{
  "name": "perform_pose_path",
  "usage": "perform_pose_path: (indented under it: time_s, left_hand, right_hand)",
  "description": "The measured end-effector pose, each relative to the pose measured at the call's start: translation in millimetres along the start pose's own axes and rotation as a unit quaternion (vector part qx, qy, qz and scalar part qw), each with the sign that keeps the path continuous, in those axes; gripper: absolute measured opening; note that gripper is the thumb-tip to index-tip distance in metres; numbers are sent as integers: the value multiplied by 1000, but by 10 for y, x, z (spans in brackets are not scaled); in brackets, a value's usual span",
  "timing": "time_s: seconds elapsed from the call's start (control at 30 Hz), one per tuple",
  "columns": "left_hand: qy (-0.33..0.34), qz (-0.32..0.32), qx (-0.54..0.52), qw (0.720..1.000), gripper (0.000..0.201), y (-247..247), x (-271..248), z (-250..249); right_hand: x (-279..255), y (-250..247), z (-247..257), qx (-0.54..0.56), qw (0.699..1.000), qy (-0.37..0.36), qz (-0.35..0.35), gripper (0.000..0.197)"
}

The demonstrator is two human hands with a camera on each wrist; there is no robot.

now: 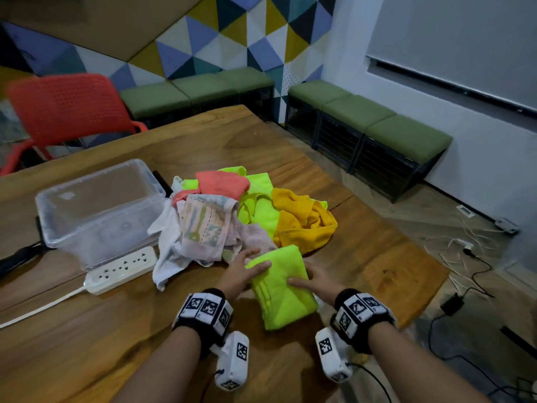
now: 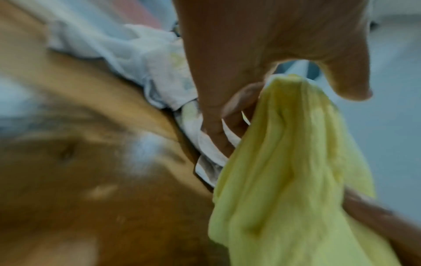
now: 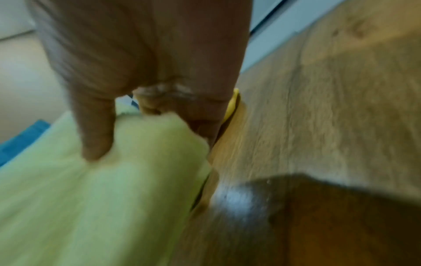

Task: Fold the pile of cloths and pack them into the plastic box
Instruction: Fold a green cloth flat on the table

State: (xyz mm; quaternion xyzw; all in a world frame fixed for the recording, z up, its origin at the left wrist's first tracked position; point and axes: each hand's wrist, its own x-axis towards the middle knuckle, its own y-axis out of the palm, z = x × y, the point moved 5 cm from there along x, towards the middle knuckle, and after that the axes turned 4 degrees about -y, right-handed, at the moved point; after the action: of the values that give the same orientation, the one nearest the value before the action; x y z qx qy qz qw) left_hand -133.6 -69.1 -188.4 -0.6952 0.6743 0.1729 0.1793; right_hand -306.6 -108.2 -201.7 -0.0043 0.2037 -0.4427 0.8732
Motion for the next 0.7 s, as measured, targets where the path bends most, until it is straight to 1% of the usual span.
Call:
perform_pose_path:
  time_s: [0.03, 0.07, 0.1, 0.13, 0.2, 0.3, 0.37, 0.4, 0.47, 0.5, 0.57, 0.63, 0.7]
  left_hand:
    - [-8, -16, -67, 998, 81, -33, 3, 43]
    - [-11, -31, -103, 994, 96, -38, -4, 78]
    - [-4, -46, -116, 992, 106, -28, 0, 116]
    - [7, -68, -108, 992, 110, -1, 1, 146]
    - [33, -110, -67, 991, 104, 53, 3, 189]
    - [72, -173, 6, 982, 78, 109, 28, 209]
    - [104, -192, 56, 974, 59, 173, 34, 184]
    - [117, -195, 98, 969, 51, 206, 21, 162]
    - [146, -182, 189, 954, 38, 254, 22, 125]
    - [149, -174, 220, 948, 37, 246, 36, 127]
    - [138, -167, 254, 943, 43, 188, 20, 131]
    - [106, -189, 258, 942, 47, 42, -41, 162]
    - [84, -217, 256, 938, 47, -168, -125, 229]
  right_hand:
    - [35, 17, -5, 37, 999, 3, -29, 36]
    - [71, 52, -7, 64, 997, 7, -48, 40]
    - [103, 102, -4, 76, 995, 9, -60, 40]
    - [125, 154, 0, 73, 995, 7, -71, 37]
    - [138, 224, -8, 47, 994, 5, -96, 33]
    - [67, 234, 10, 10, 990, -9, -140, 45]
    - [16, 187, 13, -2, 987, -27, -158, 51]
    - [-10, 166, 18, -10, 987, -44, -155, 51]
    - [-43, 161, 22, -34, 989, -70, -129, 51]
    - [-51, 182, 32, -52, 989, -77, -111, 51]
    - [-20, 273, 52, -103, 987, -84, -85, 52]
    - [88, 434, 94, -156, 981, -88, -72, 54]
    - [237, 671, 168, -197, 974, -102, -39, 55]
